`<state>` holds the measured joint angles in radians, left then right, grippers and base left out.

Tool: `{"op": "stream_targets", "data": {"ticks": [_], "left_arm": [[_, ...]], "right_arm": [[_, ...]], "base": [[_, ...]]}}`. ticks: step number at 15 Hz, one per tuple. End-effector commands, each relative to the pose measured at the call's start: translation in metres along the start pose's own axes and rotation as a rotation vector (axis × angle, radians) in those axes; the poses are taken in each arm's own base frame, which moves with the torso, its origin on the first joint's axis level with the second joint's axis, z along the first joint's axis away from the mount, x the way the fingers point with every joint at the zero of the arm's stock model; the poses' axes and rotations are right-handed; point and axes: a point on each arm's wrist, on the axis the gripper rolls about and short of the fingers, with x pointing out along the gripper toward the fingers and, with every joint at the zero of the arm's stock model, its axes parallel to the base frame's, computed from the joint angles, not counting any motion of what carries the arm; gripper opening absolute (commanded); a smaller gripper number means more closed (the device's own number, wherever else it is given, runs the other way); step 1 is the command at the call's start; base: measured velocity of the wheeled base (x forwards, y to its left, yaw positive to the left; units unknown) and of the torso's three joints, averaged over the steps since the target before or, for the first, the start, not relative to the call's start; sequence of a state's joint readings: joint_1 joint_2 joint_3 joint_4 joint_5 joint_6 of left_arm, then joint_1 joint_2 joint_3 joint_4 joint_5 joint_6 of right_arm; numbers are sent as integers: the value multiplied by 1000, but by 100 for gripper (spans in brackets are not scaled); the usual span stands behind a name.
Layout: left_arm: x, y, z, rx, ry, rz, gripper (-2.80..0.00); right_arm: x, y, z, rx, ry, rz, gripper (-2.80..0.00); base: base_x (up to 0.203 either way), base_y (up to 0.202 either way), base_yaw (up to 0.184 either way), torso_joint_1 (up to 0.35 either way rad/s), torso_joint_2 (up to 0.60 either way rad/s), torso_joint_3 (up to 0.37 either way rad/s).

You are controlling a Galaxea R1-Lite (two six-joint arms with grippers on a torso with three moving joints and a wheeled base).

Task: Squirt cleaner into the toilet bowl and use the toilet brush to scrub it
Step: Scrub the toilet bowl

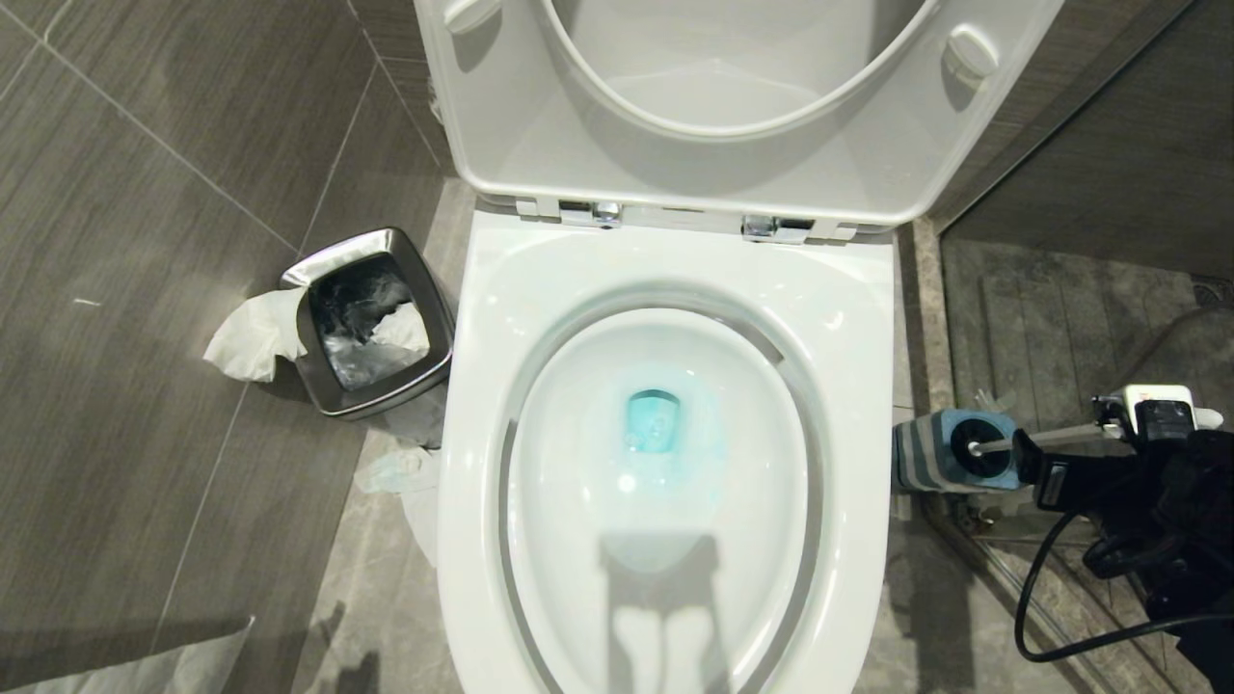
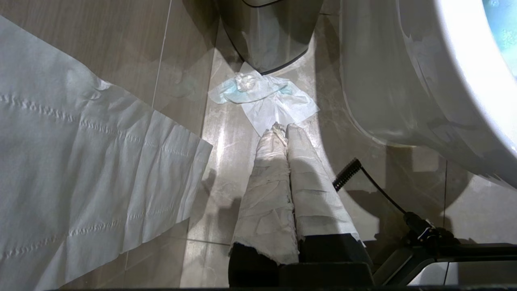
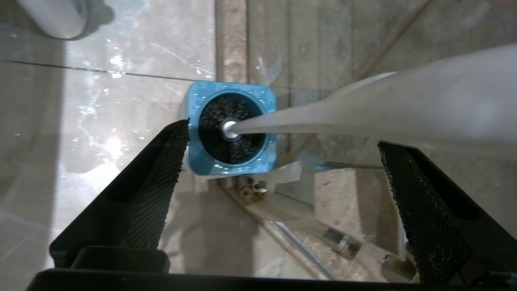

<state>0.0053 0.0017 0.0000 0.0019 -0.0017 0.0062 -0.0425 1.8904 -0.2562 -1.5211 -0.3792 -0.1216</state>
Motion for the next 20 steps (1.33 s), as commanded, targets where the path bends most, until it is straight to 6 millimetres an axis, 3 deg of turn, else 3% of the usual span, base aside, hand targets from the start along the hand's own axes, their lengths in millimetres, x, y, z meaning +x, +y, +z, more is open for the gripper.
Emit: {"op": "stream_targets", "data": {"ticks": [1,6,20], "left_arm": [[0,0,0,0,1,1,-280],[0,0,0,0,1,1,-280],[0,0,0,0,3,1,-280]], "right_arm": [[6,-3,2,-10,-17,-20,0],[22,-7,8,-30,-51,-59,0],[45,1,-3,-49,-30,-47,0]], "base": [[0,0,0,0,0,0],[0,0,0,0,0,0],[0,0,0,0,0,0]]}}
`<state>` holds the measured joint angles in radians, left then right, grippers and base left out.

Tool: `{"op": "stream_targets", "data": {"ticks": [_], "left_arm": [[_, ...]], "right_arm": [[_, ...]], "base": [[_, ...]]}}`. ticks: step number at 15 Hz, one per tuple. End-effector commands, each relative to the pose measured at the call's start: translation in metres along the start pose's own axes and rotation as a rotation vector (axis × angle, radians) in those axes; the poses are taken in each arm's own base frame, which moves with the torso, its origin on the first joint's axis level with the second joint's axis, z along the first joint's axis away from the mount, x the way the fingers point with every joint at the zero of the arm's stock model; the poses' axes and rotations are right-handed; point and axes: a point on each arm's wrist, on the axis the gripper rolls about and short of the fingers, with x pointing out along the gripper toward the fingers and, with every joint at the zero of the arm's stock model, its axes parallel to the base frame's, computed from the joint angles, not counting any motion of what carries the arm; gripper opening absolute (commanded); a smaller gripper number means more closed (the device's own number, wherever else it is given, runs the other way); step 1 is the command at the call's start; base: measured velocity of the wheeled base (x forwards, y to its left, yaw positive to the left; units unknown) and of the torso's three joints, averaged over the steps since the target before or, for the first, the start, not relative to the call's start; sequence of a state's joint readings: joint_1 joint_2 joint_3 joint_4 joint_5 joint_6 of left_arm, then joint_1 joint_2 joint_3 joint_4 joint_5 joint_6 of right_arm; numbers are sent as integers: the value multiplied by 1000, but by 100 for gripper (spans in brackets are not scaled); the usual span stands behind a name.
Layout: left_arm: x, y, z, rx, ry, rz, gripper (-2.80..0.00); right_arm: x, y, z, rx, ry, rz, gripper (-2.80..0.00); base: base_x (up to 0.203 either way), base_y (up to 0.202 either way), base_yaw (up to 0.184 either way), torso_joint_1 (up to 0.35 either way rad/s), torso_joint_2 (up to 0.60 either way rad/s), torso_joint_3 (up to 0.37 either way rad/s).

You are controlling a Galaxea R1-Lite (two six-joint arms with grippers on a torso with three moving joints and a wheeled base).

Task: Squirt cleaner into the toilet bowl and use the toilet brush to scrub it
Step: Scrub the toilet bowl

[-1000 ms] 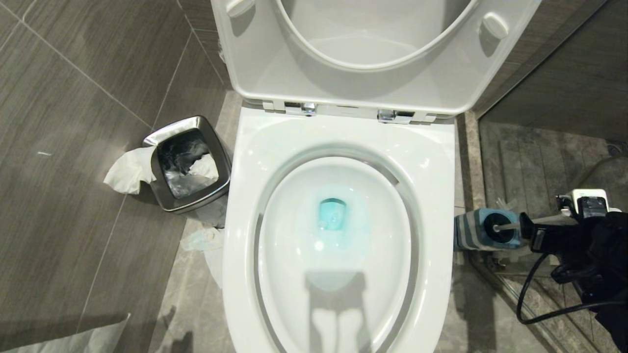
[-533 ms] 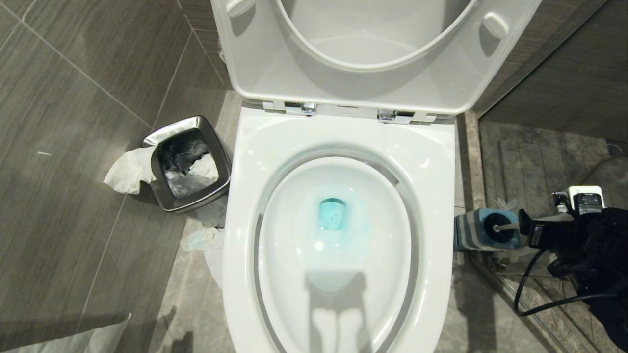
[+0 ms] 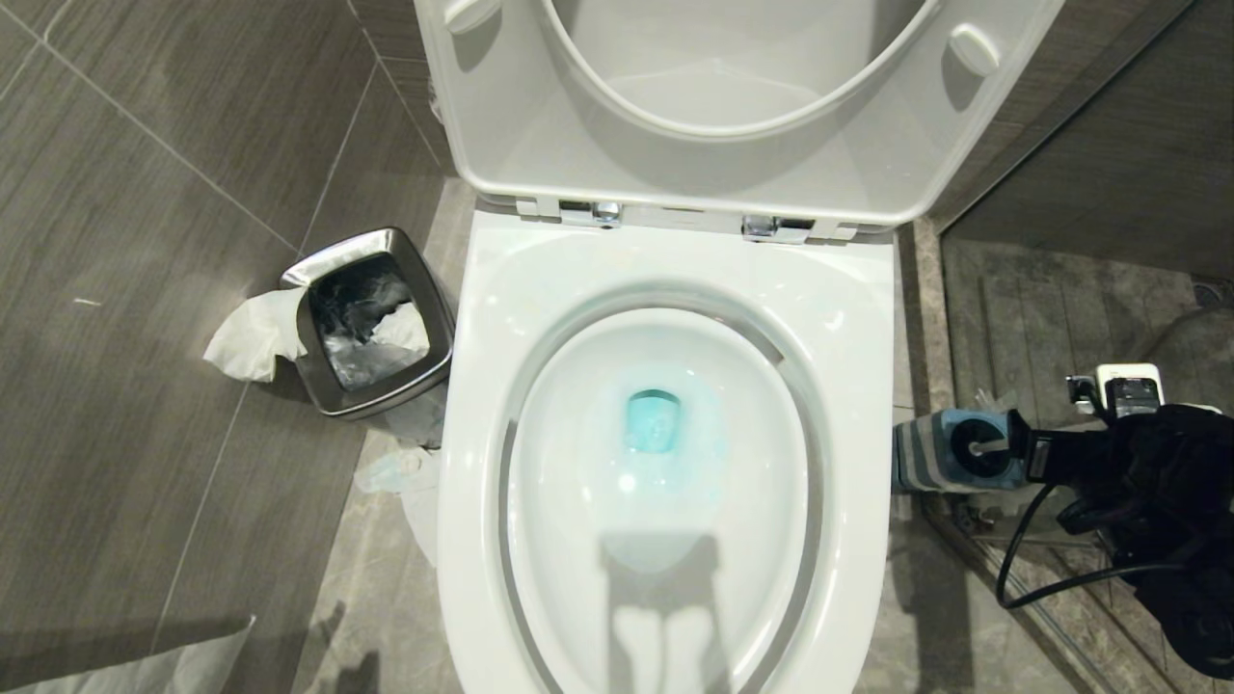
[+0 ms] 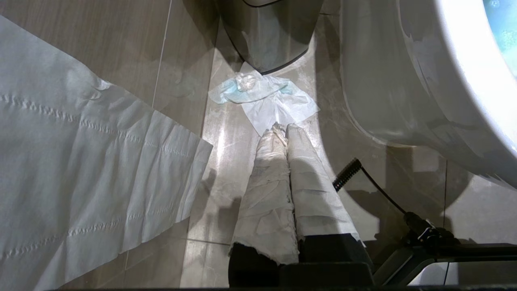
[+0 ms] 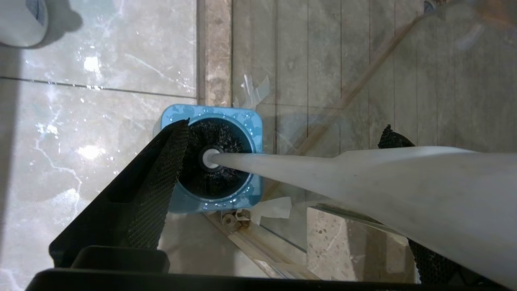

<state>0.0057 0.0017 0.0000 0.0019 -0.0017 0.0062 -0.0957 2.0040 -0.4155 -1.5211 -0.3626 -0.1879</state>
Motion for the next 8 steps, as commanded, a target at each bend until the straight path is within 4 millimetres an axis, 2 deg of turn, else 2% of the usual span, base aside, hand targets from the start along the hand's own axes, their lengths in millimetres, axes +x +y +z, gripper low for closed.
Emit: {"op": "stream_targets", "data": {"ticks": [1,8], "left_arm": [[0,0,0,0,3,1,-280],[0,0,0,0,3,1,-280]], "right_arm": [[3,1,-3,-2,3,-4,0],[11,2,3,10,-30,-10,0]], "base": [[0,0,0,0,0,0],[0,0,0,0,0,0]]}}
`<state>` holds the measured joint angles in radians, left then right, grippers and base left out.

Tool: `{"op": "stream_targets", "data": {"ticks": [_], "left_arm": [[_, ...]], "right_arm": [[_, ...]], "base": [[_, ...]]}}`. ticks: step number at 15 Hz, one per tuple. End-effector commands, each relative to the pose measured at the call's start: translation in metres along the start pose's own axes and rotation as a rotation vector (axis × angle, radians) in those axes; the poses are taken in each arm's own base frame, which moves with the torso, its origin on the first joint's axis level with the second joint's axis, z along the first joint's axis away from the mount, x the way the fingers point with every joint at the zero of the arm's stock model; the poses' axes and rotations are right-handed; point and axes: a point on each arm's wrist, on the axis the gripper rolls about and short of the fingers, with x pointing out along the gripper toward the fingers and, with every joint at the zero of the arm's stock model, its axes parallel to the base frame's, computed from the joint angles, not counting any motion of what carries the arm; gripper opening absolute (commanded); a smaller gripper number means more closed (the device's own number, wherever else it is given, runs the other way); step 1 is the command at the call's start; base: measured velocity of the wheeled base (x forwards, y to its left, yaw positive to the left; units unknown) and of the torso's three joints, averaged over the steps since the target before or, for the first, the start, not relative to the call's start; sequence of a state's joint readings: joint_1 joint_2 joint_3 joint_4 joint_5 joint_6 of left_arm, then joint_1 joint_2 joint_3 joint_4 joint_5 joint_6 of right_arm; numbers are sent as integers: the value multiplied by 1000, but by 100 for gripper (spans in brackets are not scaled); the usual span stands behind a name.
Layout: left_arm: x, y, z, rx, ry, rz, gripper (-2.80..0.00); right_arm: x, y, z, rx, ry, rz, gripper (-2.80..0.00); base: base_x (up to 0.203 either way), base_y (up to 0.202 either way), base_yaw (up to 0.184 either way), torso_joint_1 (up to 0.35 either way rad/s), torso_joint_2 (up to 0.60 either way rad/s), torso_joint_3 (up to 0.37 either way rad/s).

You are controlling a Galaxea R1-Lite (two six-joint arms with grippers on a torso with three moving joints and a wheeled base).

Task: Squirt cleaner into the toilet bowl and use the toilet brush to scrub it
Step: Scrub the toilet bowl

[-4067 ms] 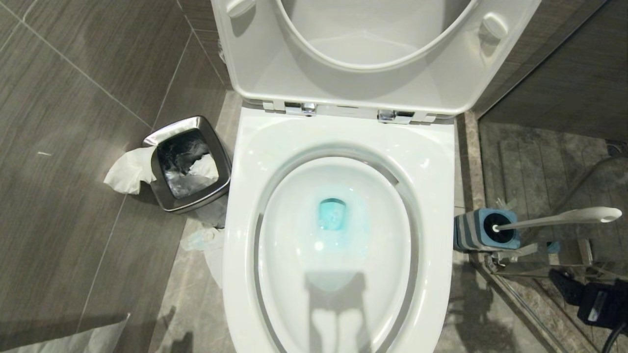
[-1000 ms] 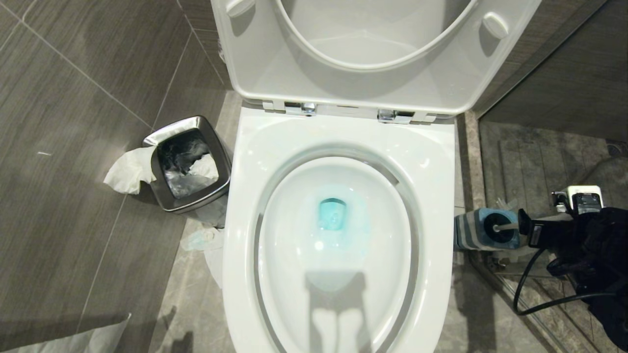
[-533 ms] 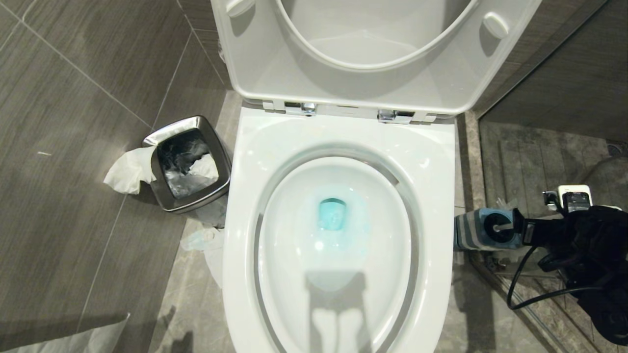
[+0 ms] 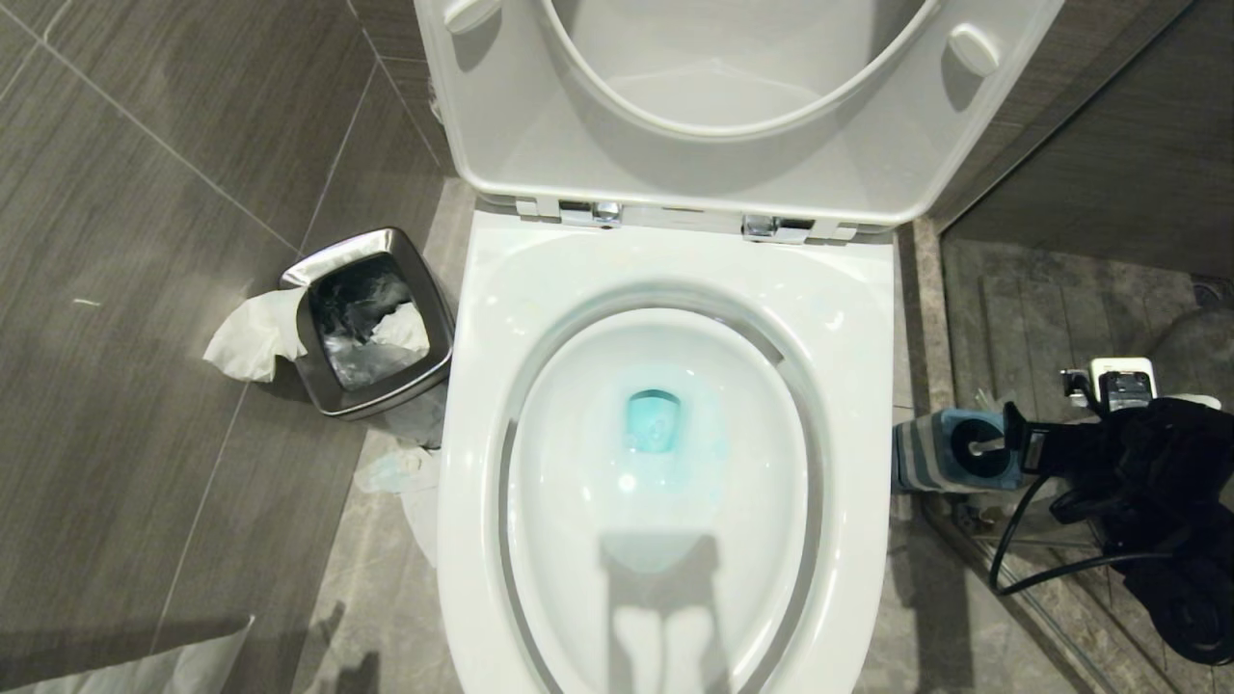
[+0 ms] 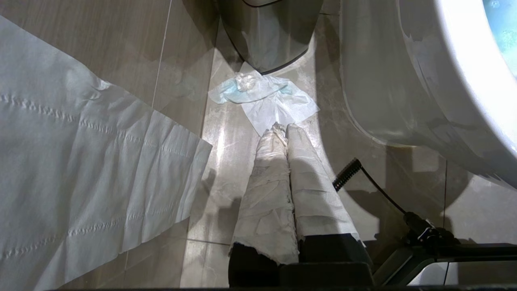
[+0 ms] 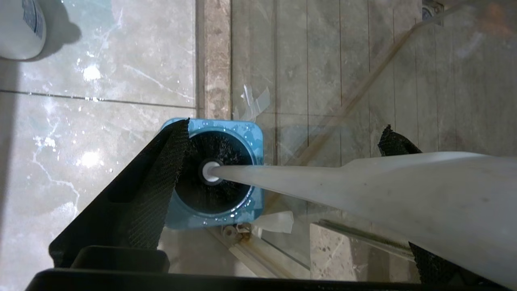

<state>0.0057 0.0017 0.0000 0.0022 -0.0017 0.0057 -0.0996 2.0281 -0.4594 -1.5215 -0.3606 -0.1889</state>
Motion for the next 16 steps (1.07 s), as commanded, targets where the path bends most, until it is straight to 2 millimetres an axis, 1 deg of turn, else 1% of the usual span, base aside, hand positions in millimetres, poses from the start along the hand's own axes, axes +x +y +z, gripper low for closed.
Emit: {"op": "stream_targets", "data": {"ticks": [1,9,16], "left_arm": [[0,0,0,0,2,1,-280],[0,0,0,0,2,1,-280],[0,0,0,0,2,1,-280]], "right_arm": [[2,0,1,3,-12,-4,-280],[4,1,4,7,-23,-3,-280],[0,-1,8,15,-35,-7,-280]], "base": [[0,0,0,0,0,0],[0,0,0,0,0,0],[0,0,0,0,0,0]]}}
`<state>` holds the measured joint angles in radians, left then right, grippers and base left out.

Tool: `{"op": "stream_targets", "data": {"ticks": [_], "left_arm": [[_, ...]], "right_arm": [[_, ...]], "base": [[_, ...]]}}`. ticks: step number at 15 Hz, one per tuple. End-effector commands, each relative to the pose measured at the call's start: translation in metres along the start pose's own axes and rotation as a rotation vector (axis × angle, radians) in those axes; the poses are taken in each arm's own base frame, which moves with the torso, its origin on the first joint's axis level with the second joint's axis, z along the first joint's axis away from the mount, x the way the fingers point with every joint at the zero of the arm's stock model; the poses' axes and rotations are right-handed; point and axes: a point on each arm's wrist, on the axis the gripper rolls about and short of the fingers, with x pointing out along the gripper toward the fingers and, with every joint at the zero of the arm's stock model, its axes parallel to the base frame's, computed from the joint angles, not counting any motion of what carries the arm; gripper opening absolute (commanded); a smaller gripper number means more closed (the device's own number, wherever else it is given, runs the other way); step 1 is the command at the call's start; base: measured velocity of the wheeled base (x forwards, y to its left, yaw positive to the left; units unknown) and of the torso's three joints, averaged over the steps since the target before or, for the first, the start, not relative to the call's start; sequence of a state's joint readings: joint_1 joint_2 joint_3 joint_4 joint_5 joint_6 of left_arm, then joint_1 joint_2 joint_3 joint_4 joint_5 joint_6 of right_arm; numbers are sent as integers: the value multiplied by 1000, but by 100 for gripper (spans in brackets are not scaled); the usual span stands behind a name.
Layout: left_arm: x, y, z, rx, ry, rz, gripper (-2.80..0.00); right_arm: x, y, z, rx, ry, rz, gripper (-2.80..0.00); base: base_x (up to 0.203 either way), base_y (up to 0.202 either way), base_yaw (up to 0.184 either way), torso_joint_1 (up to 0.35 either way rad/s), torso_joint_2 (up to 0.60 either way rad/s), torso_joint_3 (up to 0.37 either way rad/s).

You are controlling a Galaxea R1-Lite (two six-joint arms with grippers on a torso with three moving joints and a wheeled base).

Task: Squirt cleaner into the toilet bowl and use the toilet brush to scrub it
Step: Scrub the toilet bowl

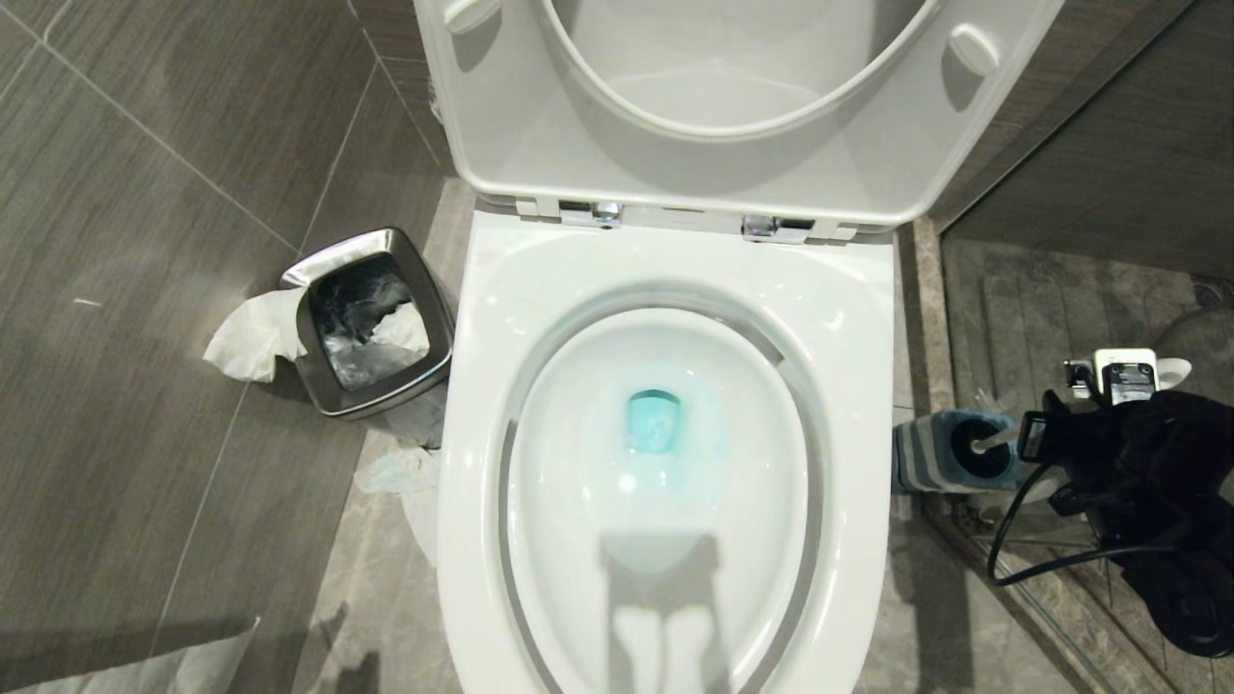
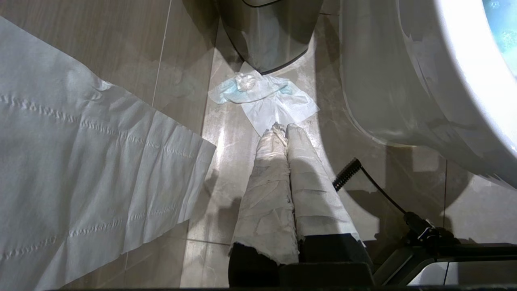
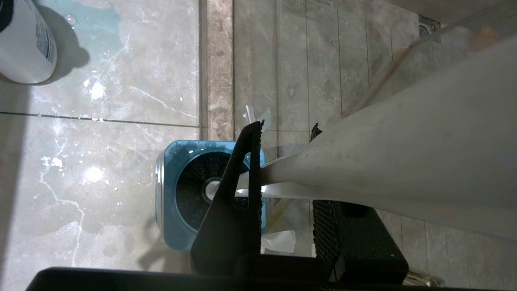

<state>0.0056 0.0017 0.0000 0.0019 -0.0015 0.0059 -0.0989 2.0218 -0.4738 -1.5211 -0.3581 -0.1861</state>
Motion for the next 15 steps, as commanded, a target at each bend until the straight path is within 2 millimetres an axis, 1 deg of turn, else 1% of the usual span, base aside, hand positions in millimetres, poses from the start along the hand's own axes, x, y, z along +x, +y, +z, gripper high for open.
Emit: {"op": "stream_targets", "data": {"ticks": [1,5,15], "left_arm": [[0,0,0,0,3,1,-280],[0,0,0,0,2,1,-280],[0,0,0,0,3,1,-280]], "right_arm": [[-2,-2,6,9,-22,-6,-280],[-9,-7,20,29,-65,-15,-280],[-42,-25,50,60,-155,-11,-280]], "base": [[0,0,0,0,0,0],[0,0,0,0,0,0],[0,0,0,0,0,0]]}}
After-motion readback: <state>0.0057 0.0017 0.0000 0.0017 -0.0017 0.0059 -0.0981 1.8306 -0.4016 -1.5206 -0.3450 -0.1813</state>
